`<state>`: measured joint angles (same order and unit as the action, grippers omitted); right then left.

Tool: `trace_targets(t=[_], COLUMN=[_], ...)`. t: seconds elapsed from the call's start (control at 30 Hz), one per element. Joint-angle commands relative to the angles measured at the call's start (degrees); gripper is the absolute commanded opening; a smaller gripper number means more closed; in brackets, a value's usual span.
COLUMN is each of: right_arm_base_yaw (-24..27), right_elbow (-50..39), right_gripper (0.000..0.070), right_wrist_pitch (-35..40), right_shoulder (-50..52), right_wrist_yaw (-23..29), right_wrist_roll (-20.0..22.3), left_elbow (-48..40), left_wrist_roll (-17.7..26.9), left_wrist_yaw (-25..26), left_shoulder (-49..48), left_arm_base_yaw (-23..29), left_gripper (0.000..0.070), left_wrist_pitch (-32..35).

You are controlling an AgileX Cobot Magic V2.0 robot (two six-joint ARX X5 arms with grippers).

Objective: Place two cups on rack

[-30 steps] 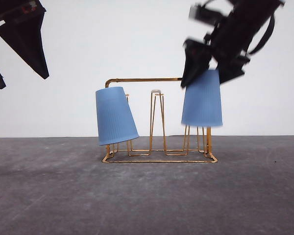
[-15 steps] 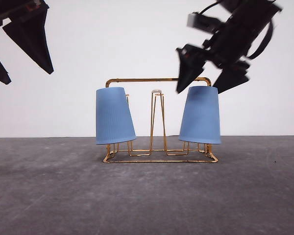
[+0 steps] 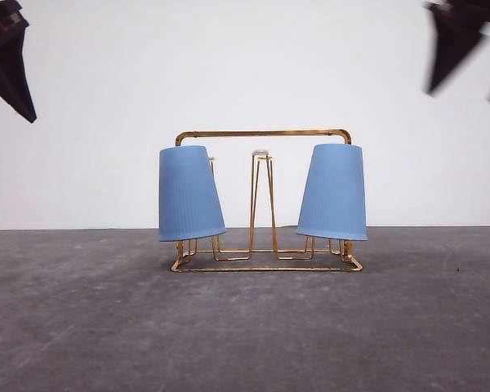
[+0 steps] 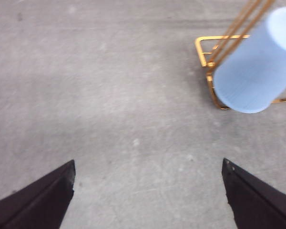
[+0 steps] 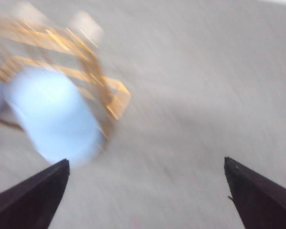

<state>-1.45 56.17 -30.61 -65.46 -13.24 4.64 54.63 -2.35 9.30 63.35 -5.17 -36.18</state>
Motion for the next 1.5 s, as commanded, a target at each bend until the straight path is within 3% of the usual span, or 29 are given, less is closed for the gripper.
trace_targets(t=[0.0,0.17,0.67,0.7,0.73,0.77,0.8,0.83,1.47], right_arm_base_yaw=[1.0,2.1,2.0,2.0,2.0,2.0,2.0,2.0,2.0], right_elbow=[-3.3,-10.6,-11.1,-11.1,-11.1,-11.1,-11.1,-11.1,-11.1], right_gripper=[0.0659,0.0659,0.0655,0.0589,0.0468,0.0282,0.0108,0.0003,0.0014], right_wrist_pitch=[0.6,-0.2,-1.0,-1.0,-1.1,-1.2,-1.2,-1.2,-1.5], right_shoulder=[3.4,11.5,14.2,14.2,14.2,14.2,14.2,14.2,14.3], right_wrist_yaw=[-0.3,-0.2,-0.1,-0.2,-0.2,-0.2,-0.2,-0.2,-0.2], right_wrist_roll=[-0.5,-3.7,-5.5,-5.5,-5.5,-5.5,-5.3,-5.2,-5.9], left_elbow=[0.6,0.6,0.6,0.6,0.6,0.6,0.6,0.6,0.6], left_wrist_roll=[0.6,0.2,-0.3,-0.3,-0.3,-0.2,-0.2,-0.2,-0.2], left_wrist_yaw=[0.4,0.4,0.4,0.4,0.4,0.4,0.4,0.4,0.4], left_shoulder=[0.3,0.3,0.3,0.3,0.3,0.3,0.3,0.3,0.3], left_arm_base_yaw=[0.2,0.2,0.2,0.2,0.2,0.2,0.2,0.2,0.2], left_gripper=[0.0590,0.0591,0.0589,0.0550,0.0471,0.0341,0.0139,0.0005,0.0012], left_wrist_pitch=[-0.2,-0.6,-0.7,-0.9,-1.1,-1.5,-1.8,-2.0,-1.5])
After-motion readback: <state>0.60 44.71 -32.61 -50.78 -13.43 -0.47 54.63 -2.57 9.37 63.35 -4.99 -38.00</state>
